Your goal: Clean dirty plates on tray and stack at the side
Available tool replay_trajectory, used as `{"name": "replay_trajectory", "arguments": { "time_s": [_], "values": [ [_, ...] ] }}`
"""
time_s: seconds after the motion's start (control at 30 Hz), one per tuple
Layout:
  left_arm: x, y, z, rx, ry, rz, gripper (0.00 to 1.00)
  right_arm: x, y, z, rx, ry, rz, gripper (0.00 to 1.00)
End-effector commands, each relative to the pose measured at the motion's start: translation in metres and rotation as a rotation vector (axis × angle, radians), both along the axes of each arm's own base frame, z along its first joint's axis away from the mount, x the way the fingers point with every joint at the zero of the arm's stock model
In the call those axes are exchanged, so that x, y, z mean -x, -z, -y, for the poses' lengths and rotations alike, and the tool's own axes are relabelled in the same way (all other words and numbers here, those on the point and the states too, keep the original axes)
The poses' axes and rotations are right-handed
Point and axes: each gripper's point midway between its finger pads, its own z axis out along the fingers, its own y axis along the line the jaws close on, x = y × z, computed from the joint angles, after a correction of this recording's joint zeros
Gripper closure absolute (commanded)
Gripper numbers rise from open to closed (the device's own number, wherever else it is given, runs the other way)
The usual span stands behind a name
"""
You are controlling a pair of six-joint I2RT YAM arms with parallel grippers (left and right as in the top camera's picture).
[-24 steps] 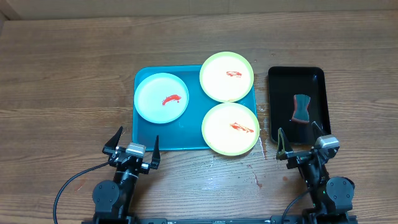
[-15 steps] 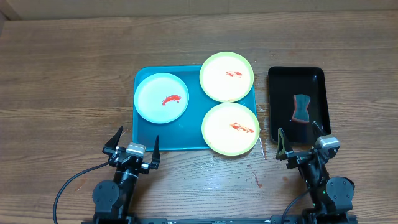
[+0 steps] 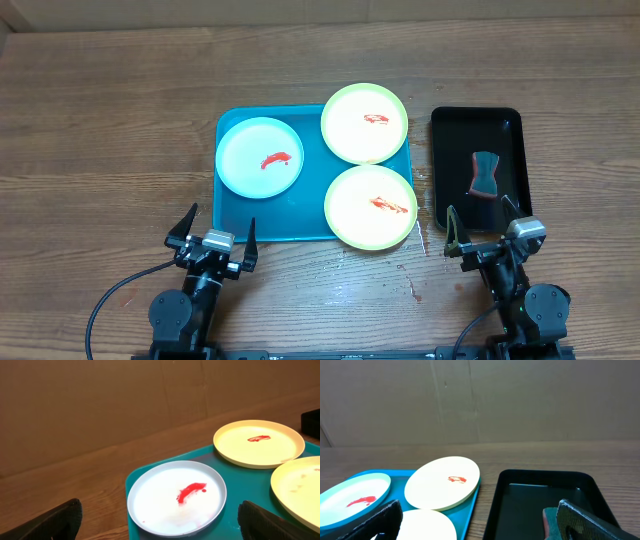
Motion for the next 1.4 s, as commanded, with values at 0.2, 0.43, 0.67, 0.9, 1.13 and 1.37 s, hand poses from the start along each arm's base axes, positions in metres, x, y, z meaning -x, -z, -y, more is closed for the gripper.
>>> {"name": "replay_trajectory", "arguments": {
  "time_s": [0.2,0.43,0.67,0.9,1.13,1.37],
  "values": [
    [0.000,0.000,-0.002,-0.015,-0.009,0.008,0.00,0.000,0.002,0.000,-0.005,0.001,0.003,0.00],
    [-0.001,0.001,-0.009,-0.021,-0.050,0.006,0.00,0.000,0.002,0.000,-0.005,0.000,0.003,0.00],
    [-0.001,0.001,-0.009,-0.013,-0.046,0.005,0.00,0.000,0.002,0.000,-0.005,0.000,0.003,0.00],
    [0.000,0.000,-0.003,0.040,-0.017,-0.002,0.00,0.000,0.001,0.000,-0.006,0.000,0.007,0.00],
    [0.006,-0.020,-0.001,0.142,-0.012,-0.031,0.00,0.004,-0.008,-0.003,-0.056,-0.016,-0.022,0.00],
    [0.013,-0.056,-0.001,0.136,-0.024,-0.208,0.00,0.012,-0.055,-0.002,-0.050,-0.015,-0.070,0.00]
  ]
}}
